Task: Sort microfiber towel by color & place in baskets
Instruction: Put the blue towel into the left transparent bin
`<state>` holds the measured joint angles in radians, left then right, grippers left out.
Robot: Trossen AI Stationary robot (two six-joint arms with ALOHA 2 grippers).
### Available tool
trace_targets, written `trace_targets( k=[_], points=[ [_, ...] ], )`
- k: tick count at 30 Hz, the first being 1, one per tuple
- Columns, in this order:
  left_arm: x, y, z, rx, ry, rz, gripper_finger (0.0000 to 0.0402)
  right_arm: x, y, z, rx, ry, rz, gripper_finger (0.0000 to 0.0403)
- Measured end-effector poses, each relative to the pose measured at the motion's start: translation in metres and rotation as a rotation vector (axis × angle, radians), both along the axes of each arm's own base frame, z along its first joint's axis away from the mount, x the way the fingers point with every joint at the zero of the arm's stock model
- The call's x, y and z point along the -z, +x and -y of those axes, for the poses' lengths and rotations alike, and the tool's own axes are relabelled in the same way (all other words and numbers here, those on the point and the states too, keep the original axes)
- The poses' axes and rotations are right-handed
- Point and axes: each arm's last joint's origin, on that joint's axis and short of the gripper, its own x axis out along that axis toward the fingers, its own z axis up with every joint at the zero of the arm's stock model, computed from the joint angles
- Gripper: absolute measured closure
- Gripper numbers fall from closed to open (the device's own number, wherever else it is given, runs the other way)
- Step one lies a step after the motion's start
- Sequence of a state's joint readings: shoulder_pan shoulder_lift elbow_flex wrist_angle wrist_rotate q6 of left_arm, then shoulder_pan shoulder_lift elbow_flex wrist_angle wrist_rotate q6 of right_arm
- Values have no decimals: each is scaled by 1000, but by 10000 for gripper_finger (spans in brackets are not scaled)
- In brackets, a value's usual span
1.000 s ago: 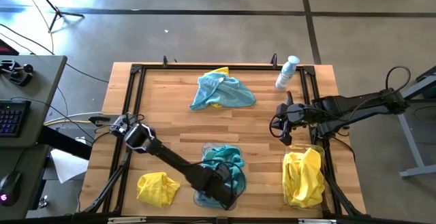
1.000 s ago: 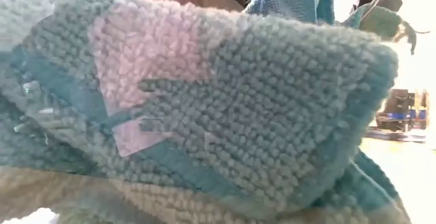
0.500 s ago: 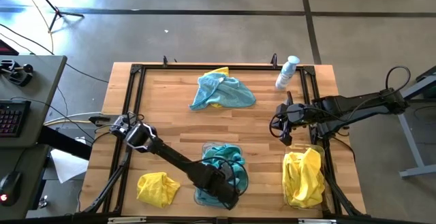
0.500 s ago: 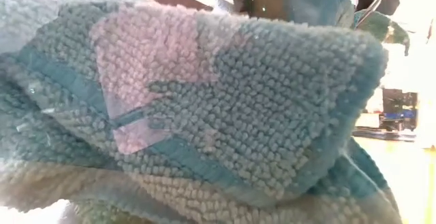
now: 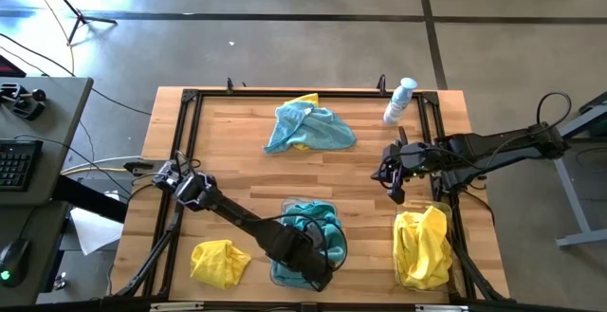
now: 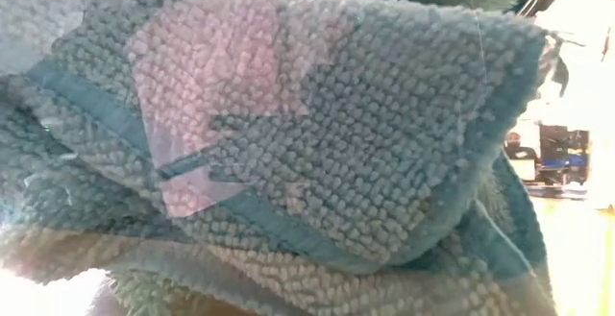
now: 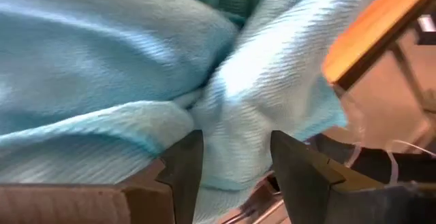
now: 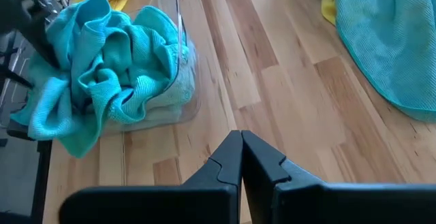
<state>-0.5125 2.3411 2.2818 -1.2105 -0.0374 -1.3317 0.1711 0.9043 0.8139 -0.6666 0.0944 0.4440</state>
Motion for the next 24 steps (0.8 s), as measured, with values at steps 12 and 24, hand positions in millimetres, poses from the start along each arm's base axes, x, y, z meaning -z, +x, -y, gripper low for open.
trace_targets(
  k=[12,24],
  points=[
    [-28,-18,-9,42,141,-38,241,7,23,-25,-141,83,27,402],
    [-71,-45,-11,276,384,104,241,-5,75,-85,-217,61,87,403]
  ],
)
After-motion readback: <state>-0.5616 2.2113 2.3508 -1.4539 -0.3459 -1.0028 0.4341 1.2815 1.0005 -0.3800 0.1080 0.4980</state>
